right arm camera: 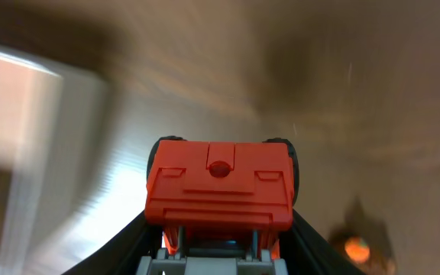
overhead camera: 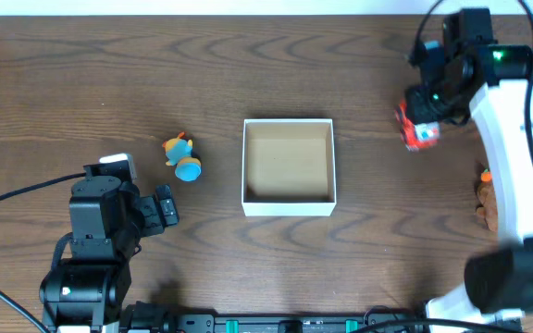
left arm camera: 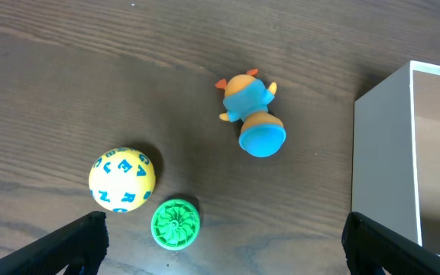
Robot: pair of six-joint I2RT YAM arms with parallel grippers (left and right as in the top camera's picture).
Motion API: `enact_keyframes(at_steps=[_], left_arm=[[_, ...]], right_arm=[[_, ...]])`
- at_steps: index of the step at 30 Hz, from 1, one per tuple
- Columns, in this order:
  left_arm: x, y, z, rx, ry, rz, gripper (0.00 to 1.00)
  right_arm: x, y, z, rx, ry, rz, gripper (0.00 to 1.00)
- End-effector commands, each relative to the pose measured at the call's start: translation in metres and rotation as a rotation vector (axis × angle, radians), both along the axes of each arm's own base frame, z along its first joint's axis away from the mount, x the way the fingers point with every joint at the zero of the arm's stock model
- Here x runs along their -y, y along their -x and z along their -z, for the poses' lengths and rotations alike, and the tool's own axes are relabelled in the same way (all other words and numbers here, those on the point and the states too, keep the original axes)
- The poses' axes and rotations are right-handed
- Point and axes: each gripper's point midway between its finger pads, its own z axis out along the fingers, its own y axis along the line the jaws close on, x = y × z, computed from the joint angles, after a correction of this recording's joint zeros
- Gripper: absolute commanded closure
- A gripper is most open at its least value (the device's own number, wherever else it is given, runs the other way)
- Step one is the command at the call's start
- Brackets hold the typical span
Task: Pack container
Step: 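Carry the red truck into the white box and release it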
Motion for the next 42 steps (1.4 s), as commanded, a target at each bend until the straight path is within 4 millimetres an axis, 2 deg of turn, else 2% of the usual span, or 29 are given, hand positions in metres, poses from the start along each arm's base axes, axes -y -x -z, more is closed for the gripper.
enact_keyframes(at_steps=[1,4,7,12,14,19,25,32,42], left_arm=[[-0.001,-0.002,-0.009,0.023,0.004,-0.009,0.02],[-0.001,-0.002,-0.009,0.023,0.004,-0.009,0.02],[-0.001,-0.002,-0.009,0.023,0.003,-0.009,0.02],[-0.001,-0.002,-0.008,0.02,0.003,-0.009,0.02],[-0.001,-0.001,-0.008,0.019,0.003,-0.009,0.02],[-0.001,-0.001,-0.008,0.019,0.003,-0.009,0.02],[-0.001,-0.001,-0.008,0.019,0.003,-0.009,0.02],[-0.001,-0.001,-0.008,0.019,0.003,-0.009,0.02],[-0.001,-0.001,-0.008,0.019,0.003,-0.009,0.02]], right_arm=[[-0.043,0.01,-0.045,0.12,-0.112,0.054,0.99],[-0.085,0.019,-0.061,0.164,-0.196,0.055,0.99],[-0.119,0.026,-0.061,0.151,-0.259,0.066,0.98],[-0.156,0.037,-0.034,0.047,-0.302,0.127,0.95],[-0.169,0.041,-0.013,-0.005,-0.28,0.115,0.97],[-0.181,0.049,0.038,-0.128,-0.216,0.136,0.97],[-0.18,0.049,0.094,-0.238,-0.136,0.158,0.96],[-0.175,0.029,0.129,-0.262,-0.114,0.192,0.9],[-0.169,0.026,0.157,-0.295,-0.055,0.209,0.87]])
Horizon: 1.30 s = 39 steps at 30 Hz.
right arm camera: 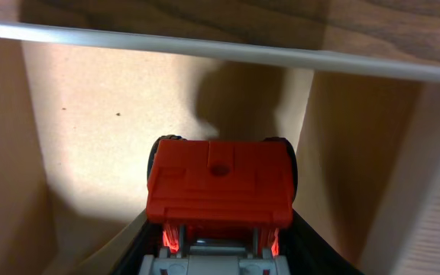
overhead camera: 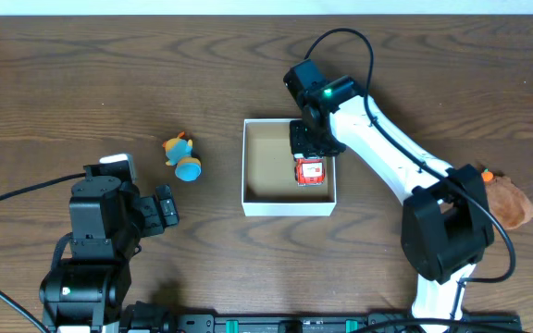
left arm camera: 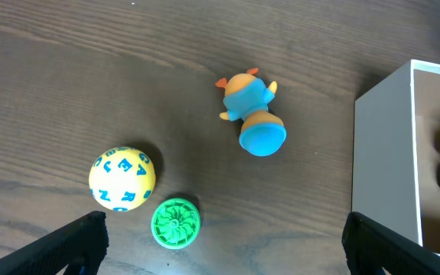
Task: Pack container
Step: 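Carry the red truck into the white box and release it, then move the right gripper to the brown plush bear and grasp it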
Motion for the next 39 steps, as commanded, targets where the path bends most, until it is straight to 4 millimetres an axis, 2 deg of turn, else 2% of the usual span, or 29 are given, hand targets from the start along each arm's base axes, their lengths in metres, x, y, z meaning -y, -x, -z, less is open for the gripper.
enact_keyframes(at_steps=[1,4,7,10,12,19,29,32,33,36,37,39], left_arm=[[-0.001,-0.002,-0.009,0.022,0.003,-0.009,0.02],[-0.001,-0.002,-0.009,0.022,0.003,-0.009,0.02],[-0.001,-0.002,-0.009,0.022,0.003,-0.009,0.02],[-0.001,-0.002,-0.009,0.021,0.003,-0.009,0.02],[-0.001,-0.002,-0.009,0.022,0.003,-0.009,0.02],[-0.001,-0.002,-0.009,0.022,0.003,-0.009,0.02],[-0.001,-0.002,-0.009,0.022,0.003,-0.009,0.02],[-0.001,-0.002,-0.009,0.022,0.003,-0.009,0.02],[-0.001,-0.002,-0.009,0.022,0.003,-0.009,0.02],[-0.001,-0.002,-0.009,0.022,0.003,-0.009,0.02],[-0.001,-0.002,-0.009,0.022,0.003,-0.009,0.02],[-0.001,-0.002,-0.009,0.022,0.003,-0.009,0.02]], right_arm=[[0.004,-0.003,0.007,-0.003,0.021,0.022,0.85],[0.004,-0.003,0.008,-0.002,0.025,0.023,0.74],[0.004,-0.004,0.008,-0.001,0.024,0.023,0.53],[0.004,-0.003,0.008,-0.001,0.024,0.023,0.44],[0.004,-0.004,0.008,-0.001,0.024,0.023,0.32],[0.004,-0.006,0.007,0.011,0.023,0.024,0.25],[0.005,-0.012,0.002,0.042,0.036,0.009,0.25],[0.003,-0.019,-0.019,0.086,0.025,-0.027,0.23],[0.004,-0.023,-0.032,0.115,0.03,-0.032,0.18],[0.009,-0.034,-0.078,0.211,0.029,-0.052,0.06],[0.014,-0.039,-0.099,0.254,0.022,-0.048,0.01],[0.027,-0.045,-0.138,0.328,-0.003,-0.02,0.01]])
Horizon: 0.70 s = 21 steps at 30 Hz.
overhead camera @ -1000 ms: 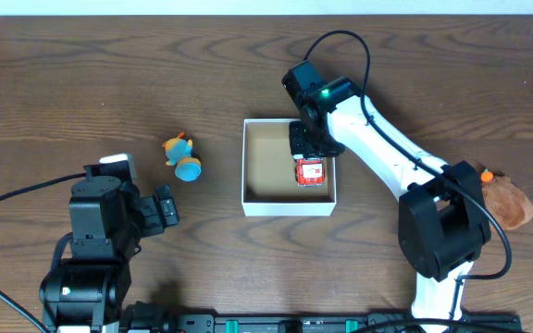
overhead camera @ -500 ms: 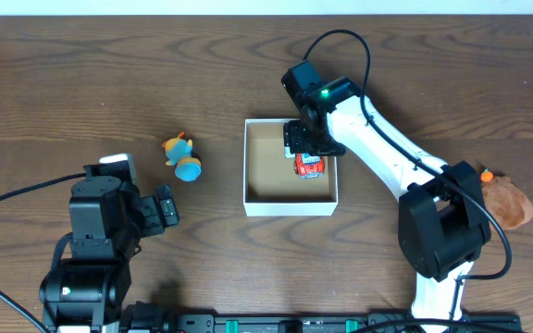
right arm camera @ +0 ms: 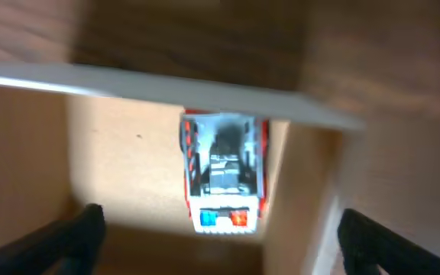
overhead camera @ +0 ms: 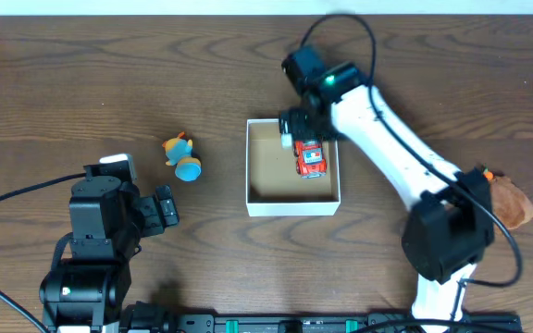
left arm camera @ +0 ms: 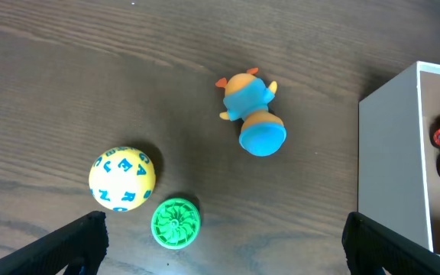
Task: Pack container
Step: 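Move the right gripper to the brown plush bear and grasp it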
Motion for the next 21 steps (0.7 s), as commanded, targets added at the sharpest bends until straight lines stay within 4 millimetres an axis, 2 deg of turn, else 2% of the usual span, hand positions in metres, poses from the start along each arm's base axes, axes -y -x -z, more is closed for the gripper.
enact_keyframes(at_steps=[1,2,3,5,9,12,14,17,21], left_arm=[[-0.001,-0.002,-0.009,0.022,0.003,-0.009,0.02],[-0.001,-0.002,-0.009,0.022,0.003,-0.009,0.02],[-0.001,-0.002,-0.009,0.022,0.003,-0.009,0.02],[-0.001,-0.002,-0.009,0.022,0.003,-0.009,0.02],[-0.001,-0.002,-0.009,0.022,0.003,-0.009,0.02],[-0.001,-0.002,-0.009,0.022,0.003,-0.009,0.02],[-0.001,-0.002,-0.009,0.022,0.003,-0.009,0.02],[-0.001,-0.002,-0.009,0.022,0.003,-0.009,0.02],[-0.001,-0.002,-0.009,0.022,0.003,-0.009,0.02]], right_arm=[[0.032,-0.023,-0.1,0.237,-0.049,0.038,0.01],[0.044,-0.024,-0.115,0.265,-0.059,0.065,0.01],[0.064,-0.024,-0.133,0.298,-0.069,0.11,0.01],[0.103,-0.021,-0.154,0.331,-0.067,0.194,0.01],[0.2,-0.002,-0.168,0.317,0.015,0.336,0.01],[0.259,0.017,-0.164,0.256,0.086,0.34,0.01],[0.294,0.035,-0.152,0.178,0.133,0.304,0.01],[0.336,0.061,-0.132,0.072,0.174,0.301,0.01],[0.375,0.083,-0.098,-0.013,0.176,0.329,0.01]])
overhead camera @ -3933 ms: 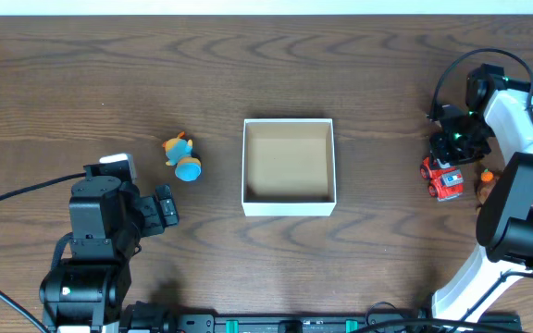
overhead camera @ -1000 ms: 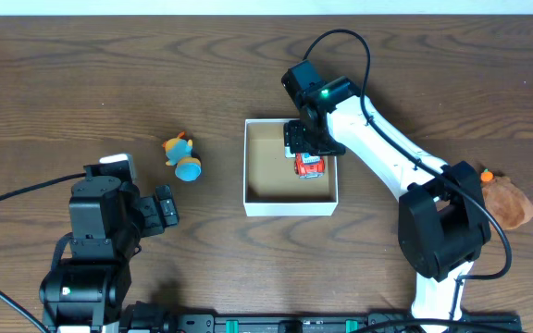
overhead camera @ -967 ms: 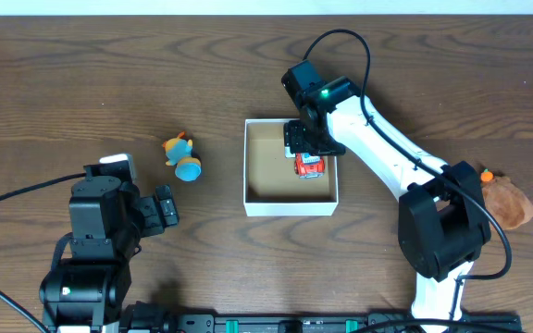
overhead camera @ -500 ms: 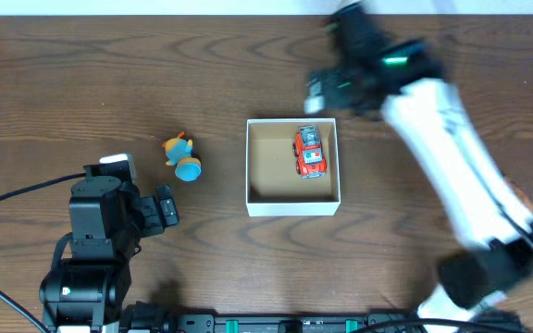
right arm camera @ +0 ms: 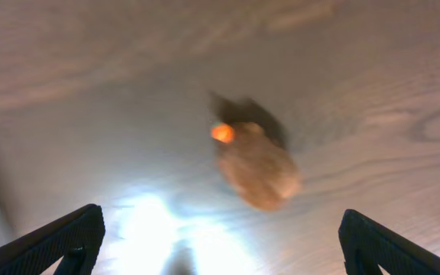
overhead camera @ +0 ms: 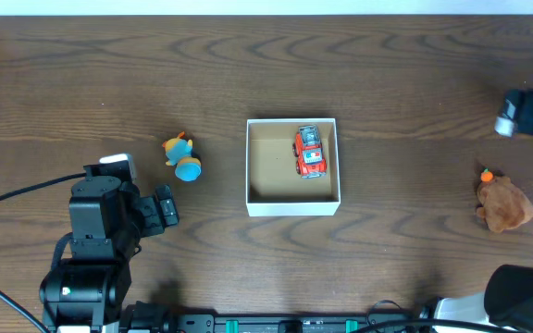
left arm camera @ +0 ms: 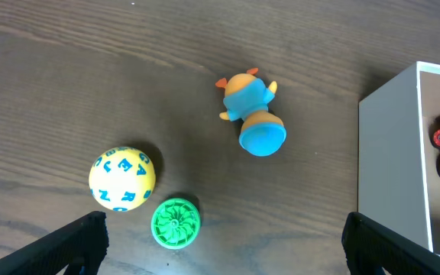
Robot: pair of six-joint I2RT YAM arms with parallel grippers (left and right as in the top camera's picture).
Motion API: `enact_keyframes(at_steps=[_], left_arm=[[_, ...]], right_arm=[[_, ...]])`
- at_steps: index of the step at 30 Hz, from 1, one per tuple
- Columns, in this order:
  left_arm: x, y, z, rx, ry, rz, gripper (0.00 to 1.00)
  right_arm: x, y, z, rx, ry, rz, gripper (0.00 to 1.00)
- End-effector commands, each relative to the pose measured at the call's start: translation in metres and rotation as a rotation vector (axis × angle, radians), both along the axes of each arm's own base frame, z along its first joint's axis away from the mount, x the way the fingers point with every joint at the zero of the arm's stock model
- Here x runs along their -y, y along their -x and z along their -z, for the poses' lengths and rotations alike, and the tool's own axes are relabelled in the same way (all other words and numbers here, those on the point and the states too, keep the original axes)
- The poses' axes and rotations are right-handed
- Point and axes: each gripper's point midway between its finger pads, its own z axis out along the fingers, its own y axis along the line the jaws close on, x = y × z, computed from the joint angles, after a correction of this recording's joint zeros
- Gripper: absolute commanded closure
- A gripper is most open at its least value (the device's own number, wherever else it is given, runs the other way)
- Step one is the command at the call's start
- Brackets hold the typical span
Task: Pack container
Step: 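Move the right gripper to the brown plush bear and grasp it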
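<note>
A white box (overhead camera: 292, 204) stands at the table's middle with a red toy car (overhead camera: 310, 152) inside, at its right wall; the car's wheels show in the left wrist view. A blue-and-orange toy figure (overhead camera: 183, 157) (left arm camera: 252, 117) lies left of the box. A yellow lettered ball (left arm camera: 122, 179) and a green disc (left arm camera: 176, 223) lie near my left gripper (left arm camera: 220, 248), which is open and empty. A brown plush with an orange tip (overhead camera: 502, 205) (right arm camera: 257, 164) lies at the right. My right gripper (right arm camera: 216, 244) is open above it, at the right edge (overhead camera: 530, 116).
The left arm's base and cable (overhead camera: 95, 236) fill the lower left. The table's far edge (overhead camera: 266, 11) runs along the top of the overhead view. The right wrist view is blurred with glare on the wood.
My right gripper has moved from over the box's back rim to the table's far right, above the brown plush. The red car stays in the box. The left arm has not moved.
My right gripper held the red car at the right of the table. Then it held the car inside the box. Then it was open above the box with the car lying inside. Now it is at the far right over the plush.
</note>
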Motion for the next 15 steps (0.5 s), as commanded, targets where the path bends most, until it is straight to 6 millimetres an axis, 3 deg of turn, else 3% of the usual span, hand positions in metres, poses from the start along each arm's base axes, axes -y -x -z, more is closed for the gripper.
enact_keyframes(at_steps=[1,8,11,15], left_arm=[[-0.001,-0.002,-0.009,0.022,0.003,-0.009,0.02],[-0.001,-0.002,-0.009,0.022,0.004,-0.009,0.02],[-0.001,-0.002,-0.009,0.022,0.004,-0.009,0.02],[-0.001,-0.002,-0.009,0.022,0.004,-0.009,0.02]], right_arm=[[0.022,0.017,0.032,-0.097,-0.007,-0.089,0.01],[0.047,0.04,0.113,-0.172,-0.05,-0.033,0.01],[0.042,0.05,0.144,-0.219,-0.061,-0.113,0.01],[0.038,0.055,0.167,-0.245,-0.05,-0.207,0.01]])
